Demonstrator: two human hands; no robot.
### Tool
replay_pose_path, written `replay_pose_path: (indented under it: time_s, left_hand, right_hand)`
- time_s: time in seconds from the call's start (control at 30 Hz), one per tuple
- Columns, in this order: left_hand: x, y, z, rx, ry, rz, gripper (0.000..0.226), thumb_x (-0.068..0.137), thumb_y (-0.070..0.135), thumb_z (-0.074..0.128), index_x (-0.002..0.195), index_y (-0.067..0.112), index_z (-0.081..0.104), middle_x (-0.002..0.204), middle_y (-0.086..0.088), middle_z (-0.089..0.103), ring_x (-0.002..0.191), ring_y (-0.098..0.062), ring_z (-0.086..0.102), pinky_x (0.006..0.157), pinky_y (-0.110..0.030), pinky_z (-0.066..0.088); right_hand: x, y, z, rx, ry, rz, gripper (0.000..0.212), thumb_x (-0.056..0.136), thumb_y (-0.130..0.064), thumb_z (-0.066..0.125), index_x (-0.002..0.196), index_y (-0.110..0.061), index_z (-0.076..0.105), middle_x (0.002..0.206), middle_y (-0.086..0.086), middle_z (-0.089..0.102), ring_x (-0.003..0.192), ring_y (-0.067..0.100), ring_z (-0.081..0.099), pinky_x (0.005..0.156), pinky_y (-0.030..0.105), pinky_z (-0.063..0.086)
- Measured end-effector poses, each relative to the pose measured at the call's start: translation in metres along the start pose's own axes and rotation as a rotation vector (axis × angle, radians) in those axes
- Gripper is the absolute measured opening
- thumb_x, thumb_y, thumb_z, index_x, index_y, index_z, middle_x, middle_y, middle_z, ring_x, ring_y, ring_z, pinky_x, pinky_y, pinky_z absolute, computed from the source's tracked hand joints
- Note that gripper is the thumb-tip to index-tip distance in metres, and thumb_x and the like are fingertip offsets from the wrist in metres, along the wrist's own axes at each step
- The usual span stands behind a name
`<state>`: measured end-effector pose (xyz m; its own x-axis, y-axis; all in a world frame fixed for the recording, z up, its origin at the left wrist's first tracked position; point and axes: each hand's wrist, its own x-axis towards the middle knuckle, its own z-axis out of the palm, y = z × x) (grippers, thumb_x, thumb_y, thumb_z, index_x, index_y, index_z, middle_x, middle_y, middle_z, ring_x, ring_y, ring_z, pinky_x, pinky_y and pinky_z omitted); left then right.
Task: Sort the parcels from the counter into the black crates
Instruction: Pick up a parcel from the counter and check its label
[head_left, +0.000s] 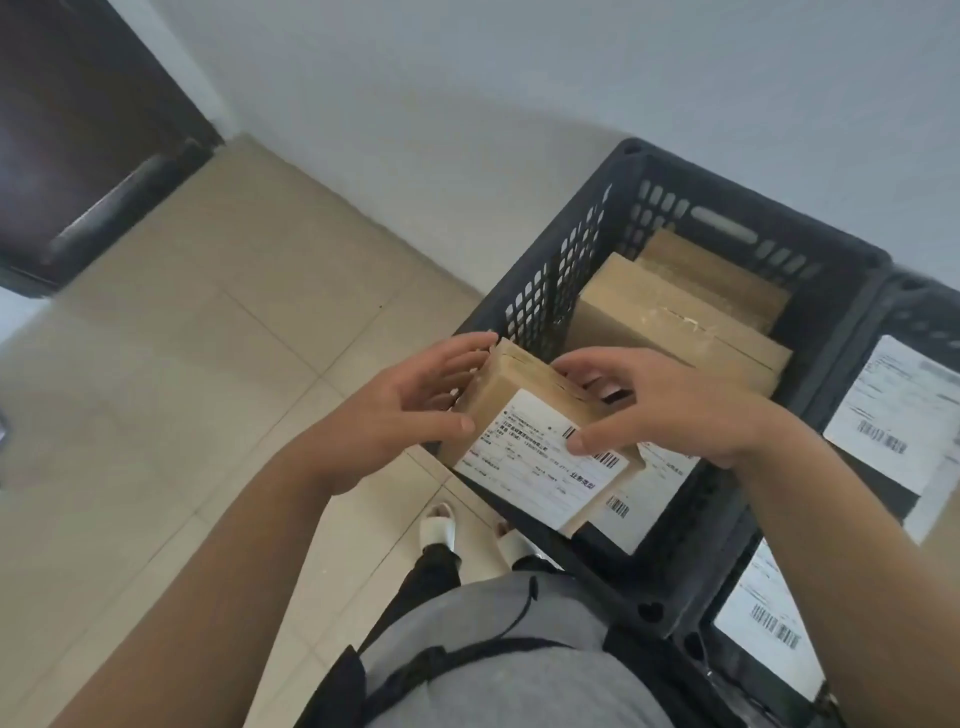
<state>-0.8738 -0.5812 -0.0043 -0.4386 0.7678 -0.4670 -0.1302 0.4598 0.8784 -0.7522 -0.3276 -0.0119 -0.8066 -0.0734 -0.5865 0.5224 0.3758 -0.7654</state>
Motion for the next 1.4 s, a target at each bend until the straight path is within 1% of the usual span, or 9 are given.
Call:
replay_pose_path:
  time_s: [0.1, 0.17, 0.27, 0.4, 0.63, 0.77, 0.87, 1.17, 1.4]
  left_hand:
    - [0.049, 0.000, -0.015, 0.159, 0.234, -0.018, 0.052, 0.096, 0.023, 0.069, 0.139, 0.048, 0.052, 0.143, 0.023, 0.054, 0.132, 0.005, 0.048, 0.120, -0.043, 0.033]
    - [0.086, -0.006, -0.025, 0.293, 0.346, -0.063, 0.055, 0.096, 0.035, 0.069, 0.146, 0.044, 0.046, 0.154, 0.013, 0.046, 0.142, -0.009, 0.042, 0.122, -0.047, 0.029]
    - [0.134, -0.023, -0.033, 0.423, 0.208, -0.162, 0.076, 0.094, 0.045, 0.070, 0.158, 0.034, 0.029, 0.165, 0.002, 0.032, 0.150, -0.023, 0.033, 0.120, -0.045, 0.029]
    - [0.166, -0.055, -0.037, 0.484, 0.155, -0.169, 0.071, 0.093, 0.046, 0.064, 0.155, 0.026, 0.035, 0.145, -0.005, 0.058, 0.125, -0.030, 0.062, 0.104, -0.043, 0.051]
    - [0.176, -0.077, -0.033, 0.598, 0.246, -0.107, 0.048, 0.101, 0.040, 0.059, 0.145, 0.027, 0.047, 0.134, 0.002, 0.064, 0.117, -0.024, 0.066, 0.094, -0.037, 0.055]
    - [0.177, -0.078, -0.035, 0.592, 0.235, -0.097, 0.046, 0.102, 0.037, 0.057, 0.144, 0.023, 0.049, 0.128, 0.000, 0.066, 0.109, -0.023, 0.067, 0.089, -0.036, 0.056]
    - [0.178, -0.079, -0.036, 0.593, 0.220, -0.112, 0.042, 0.102, 0.036, 0.057, 0.140, 0.020, 0.052, 0.122, 0.000, 0.066, 0.106, -0.022, 0.066, 0.082, -0.032, 0.053]
    - [0.177, -0.082, -0.036, 0.566, 0.212, -0.064, 0.031, 0.103, 0.031, 0.056, 0.130, 0.018, 0.059, 0.116, 0.000, 0.069, 0.093, -0.012, 0.057, 0.075, -0.026, 0.045]
    - [0.178, -0.083, -0.036, 0.568, 0.227, -0.065, 0.035, 0.103, 0.033, 0.055, 0.134, 0.018, 0.059, 0.119, 0.000, 0.070, 0.104, -0.022, 0.066, 0.077, -0.027, 0.047]
  right_hand:
    - [0.002, 0.011, -0.006, 0.052, 0.228, 0.120, 0.071, 0.080, -0.025, 0.085, 0.139, -0.031, 0.048, 0.127, -0.021, 0.057, 0.114, 0.000, 0.056, 0.099, 0.028, 0.047]
    - [0.001, 0.018, -0.005, 0.131, 0.399, 0.220, 0.076, 0.081, -0.024, 0.086, 0.146, -0.025, 0.046, 0.139, -0.012, 0.056, 0.126, 0.014, 0.055, 0.107, 0.043, 0.044]
    - [-0.002, 0.019, 0.004, 0.294, 0.654, 0.340, 0.076, 0.082, -0.021, 0.085, 0.146, -0.023, 0.046, 0.141, -0.003, 0.055, 0.124, 0.023, 0.057, 0.095, 0.045, 0.048]
    - [0.010, 0.006, 0.024, 0.320, 0.839, 0.438, 0.073, 0.084, -0.024, 0.084, 0.144, -0.024, 0.043, 0.137, -0.002, 0.057, 0.114, 0.022, 0.060, 0.088, 0.042, 0.051]
    - [0.095, 0.018, 0.073, 0.033, 0.784, 0.633, 0.091, 0.088, -0.058, 0.070, 0.155, -0.034, 0.014, 0.149, 0.006, 0.045, 0.119, 0.031, 0.059, 0.084, 0.041, 0.049]
    - [0.157, 0.045, 0.091, -0.060, 0.706, 0.706, 0.097, 0.091, -0.062, 0.062, 0.155, -0.048, -0.009, 0.144, 0.017, 0.043, 0.116, 0.038, 0.061, 0.086, 0.043, 0.055]
    - [0.184, 0.068, 0.102, -0.071, 0.624, 0.788, 0.097, 0.094, -0.058, 0.060, 0.153, -0.052, -0.016, 0.158, 0.024, 0.028, 0.131, 0.046, 0.052, 0.099, 0.053, 0.054]
    - [0.216, 0.101, 0.093, -0.180, 0.485, 0.934, 0.099, 0.099, -0.051, 0.057, 0.162, -0.015, -0.011, 0.164, 0.034, 0.000, 0.143, 0.048, 0.040, 0.104, 0.049, 0.048]
    - [0.212, 0.100, 0.087, -0.458, 0.383, 0.907, 0.097, 0.102, -0.055, 0.051, 0.159, 0.004, -0.002, 0.162, 0.027, 0.008, 0.147, 0.044, 0.027, 0.102, 0.044, 0.053]
